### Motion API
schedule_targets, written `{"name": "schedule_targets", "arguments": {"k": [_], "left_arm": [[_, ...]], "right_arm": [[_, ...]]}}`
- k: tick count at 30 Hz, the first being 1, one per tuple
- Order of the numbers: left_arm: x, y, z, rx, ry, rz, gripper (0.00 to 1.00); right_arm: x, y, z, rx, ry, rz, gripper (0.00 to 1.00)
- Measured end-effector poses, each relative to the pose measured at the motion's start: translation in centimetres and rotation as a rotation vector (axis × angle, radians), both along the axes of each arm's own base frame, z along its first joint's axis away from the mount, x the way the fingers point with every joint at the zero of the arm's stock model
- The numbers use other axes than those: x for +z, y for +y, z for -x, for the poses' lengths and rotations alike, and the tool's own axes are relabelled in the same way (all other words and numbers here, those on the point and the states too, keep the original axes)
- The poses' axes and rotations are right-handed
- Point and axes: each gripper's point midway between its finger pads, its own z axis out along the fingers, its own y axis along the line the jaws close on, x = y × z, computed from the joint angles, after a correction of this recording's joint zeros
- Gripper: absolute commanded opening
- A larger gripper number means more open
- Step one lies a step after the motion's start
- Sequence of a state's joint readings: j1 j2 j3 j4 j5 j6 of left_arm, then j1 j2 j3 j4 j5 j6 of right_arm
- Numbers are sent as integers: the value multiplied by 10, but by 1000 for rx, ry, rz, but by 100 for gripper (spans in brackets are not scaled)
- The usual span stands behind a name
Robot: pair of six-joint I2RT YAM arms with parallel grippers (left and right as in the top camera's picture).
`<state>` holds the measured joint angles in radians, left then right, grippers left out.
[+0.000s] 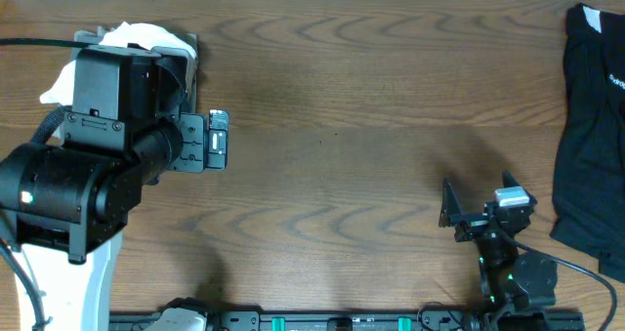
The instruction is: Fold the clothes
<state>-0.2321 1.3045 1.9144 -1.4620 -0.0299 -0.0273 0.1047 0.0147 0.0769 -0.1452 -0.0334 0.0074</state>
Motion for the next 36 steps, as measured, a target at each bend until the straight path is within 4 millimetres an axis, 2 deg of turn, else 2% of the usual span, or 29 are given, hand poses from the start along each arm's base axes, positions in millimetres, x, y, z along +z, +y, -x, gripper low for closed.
{"name": "schedule_targets", "arguments": {"k": [4, 36], "left_arm": [[0, 0, 0, 0, 0, 0, 98], [0, 0, 0, 0, 0, 0, 98]], "right_arm": [[-14, 2, -4, 10, -5, -9, 99], [-13, 4, -4, 18, -12, -14, 99]]}}
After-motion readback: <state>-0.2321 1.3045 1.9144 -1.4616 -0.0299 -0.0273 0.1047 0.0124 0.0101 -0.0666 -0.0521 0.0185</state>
